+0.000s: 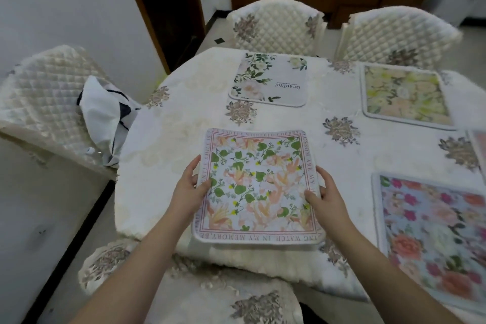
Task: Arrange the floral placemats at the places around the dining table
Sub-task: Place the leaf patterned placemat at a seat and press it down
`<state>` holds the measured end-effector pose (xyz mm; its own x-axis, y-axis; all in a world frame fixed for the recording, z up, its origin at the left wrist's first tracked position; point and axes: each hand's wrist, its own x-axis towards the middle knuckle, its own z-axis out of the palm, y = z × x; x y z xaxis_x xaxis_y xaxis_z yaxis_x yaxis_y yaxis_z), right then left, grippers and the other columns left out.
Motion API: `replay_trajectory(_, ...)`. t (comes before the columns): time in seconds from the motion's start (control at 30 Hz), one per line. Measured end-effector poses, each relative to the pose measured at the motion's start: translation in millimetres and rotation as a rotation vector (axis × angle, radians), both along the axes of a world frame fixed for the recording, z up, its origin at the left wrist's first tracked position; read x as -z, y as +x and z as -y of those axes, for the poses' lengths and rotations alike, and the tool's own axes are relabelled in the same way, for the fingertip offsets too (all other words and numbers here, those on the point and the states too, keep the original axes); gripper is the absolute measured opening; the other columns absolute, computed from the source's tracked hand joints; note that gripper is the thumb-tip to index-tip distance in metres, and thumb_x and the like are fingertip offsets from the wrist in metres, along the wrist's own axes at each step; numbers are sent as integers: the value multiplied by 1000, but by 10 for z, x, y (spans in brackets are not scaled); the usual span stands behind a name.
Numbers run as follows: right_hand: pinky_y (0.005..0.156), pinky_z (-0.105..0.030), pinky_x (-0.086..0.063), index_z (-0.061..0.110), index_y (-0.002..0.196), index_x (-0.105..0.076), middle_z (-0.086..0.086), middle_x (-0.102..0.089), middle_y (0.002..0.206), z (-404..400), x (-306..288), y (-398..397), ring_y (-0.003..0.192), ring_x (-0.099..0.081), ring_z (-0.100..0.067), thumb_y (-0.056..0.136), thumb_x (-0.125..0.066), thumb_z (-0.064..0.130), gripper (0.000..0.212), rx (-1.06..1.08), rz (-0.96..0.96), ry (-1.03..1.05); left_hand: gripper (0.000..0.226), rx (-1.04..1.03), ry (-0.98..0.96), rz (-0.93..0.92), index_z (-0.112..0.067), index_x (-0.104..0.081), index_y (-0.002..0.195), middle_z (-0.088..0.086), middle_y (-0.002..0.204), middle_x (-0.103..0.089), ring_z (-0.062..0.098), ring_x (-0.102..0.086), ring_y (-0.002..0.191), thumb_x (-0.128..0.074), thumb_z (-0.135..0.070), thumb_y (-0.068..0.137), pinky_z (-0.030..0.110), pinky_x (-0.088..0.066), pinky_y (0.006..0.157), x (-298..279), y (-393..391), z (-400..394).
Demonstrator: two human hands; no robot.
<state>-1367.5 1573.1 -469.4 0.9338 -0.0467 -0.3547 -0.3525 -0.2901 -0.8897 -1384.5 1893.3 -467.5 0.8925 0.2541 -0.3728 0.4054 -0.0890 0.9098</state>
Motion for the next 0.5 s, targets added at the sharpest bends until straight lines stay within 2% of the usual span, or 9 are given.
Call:
replay_trajectory(0.17, 86, -49, -58, 32, 145, -38, -1, -68, 120, -235, 78, -224, 98, -70, -18, 100, -56, 22, 49, 211, -65, -23, 68, 148, -99, -1, -45, -30, 151, 2, 119, -72, 25, -74, 97, -62, -16, 98, 53, -60, 80, 117, 163, -192)
replay_trajectory(0.27, 88, -46, -57, 25, 143, -43, -2, -65, 125, -402, 161, -386, 105, -68, -19, 100, -55, 23, 45, 273, -114, -52, 66, 228, -72, 0, -44, -31, 150, 1, 118, -72, 22, -75, 94, -59, -14, 100, 49, -61, 78, 176, 258, -331)
replay_trajectory(0.3, 84, -43, -59, 25, 143, -44, -1, -66, 122, -445, 191, -434, 103, -68, -18, 100, -55, 22, 45, 290, -122, -42, 65, 250, -53, 2, -45, -31, 150, 0, 117, -72, 20, -75, 93, -59, -14, 99, 47, -62, 77, 196, 277, -366)
replay_trajectory(0.4, 64, -32, -60, 27, 134, -50, 6, -71, 105, -534, 248, -521, 80, -73, -10, 98, -56, 19, 38, 327, -122, -34, 66, 294, -12, 4, -44, -29, 151, -1, 117, -72, 19, -76, 91, -59, -16, 99, 48, -62, 77, 281, 295, -433)
replay_trajectory(0.5, 75, -44, -61, 28, 127, -55, 10, -71, 103, -567, 351, -540, 82, -73, -14, 95, -59, 17, 34, 335, -149, -94, 66, 302, -4, -7, -43, -31, 150, -1, 121, -70, 17, -74, 97, -61, -16, 98, 44, -62, 77, 426, 242, -461)
